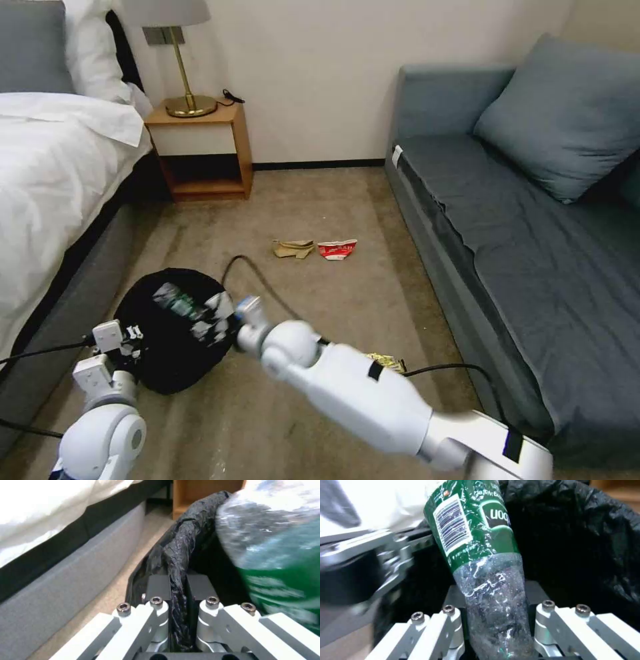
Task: Pick up the trash bin, then pick up the garbage on the floor and place it into the trash bin.
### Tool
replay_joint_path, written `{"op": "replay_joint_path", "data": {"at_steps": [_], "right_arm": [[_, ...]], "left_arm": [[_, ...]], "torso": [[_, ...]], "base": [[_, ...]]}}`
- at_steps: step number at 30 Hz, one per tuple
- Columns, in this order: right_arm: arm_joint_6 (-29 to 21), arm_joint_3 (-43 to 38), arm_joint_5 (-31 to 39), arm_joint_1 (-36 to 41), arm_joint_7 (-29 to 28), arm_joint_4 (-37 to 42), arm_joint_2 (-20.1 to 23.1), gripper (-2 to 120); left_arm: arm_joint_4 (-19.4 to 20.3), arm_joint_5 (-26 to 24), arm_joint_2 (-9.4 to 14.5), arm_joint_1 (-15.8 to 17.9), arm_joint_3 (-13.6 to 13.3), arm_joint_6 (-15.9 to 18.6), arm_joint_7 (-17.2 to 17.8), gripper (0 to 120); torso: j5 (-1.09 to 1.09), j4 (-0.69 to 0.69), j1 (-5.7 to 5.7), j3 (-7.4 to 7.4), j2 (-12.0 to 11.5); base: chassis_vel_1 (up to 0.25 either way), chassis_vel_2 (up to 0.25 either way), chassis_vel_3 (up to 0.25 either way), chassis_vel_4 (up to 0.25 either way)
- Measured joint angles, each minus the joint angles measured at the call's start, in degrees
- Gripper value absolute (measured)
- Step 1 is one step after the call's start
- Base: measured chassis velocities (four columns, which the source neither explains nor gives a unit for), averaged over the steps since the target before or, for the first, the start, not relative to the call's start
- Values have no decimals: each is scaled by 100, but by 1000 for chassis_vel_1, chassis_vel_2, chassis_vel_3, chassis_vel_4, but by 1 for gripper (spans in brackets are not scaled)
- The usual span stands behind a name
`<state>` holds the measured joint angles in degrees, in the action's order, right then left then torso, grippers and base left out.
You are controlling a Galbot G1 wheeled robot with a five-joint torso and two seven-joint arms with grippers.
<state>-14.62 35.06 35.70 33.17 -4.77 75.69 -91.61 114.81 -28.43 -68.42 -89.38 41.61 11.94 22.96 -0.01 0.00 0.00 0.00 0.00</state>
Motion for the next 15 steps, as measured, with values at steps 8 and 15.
{"op": "replay_joint_path", "data": {"at_steps": [8, 15], "right_arm": [[-10, -95, -8, -68, -94, -175, -69, 44], [-3, -116, -73, -41, -83, -178, -26, 66]], "left_arm": [[93, -4, -28, -153, 42, -13, -50, 7], [106, 3, -48, -145, 48, -24, -53, 7]], "torso": [[0, -1, 0, 0, 0], [0, -1, 0, 0, 0]], "base": [[0, 0, 0, 0], [0, 0, 0, 0]]}}
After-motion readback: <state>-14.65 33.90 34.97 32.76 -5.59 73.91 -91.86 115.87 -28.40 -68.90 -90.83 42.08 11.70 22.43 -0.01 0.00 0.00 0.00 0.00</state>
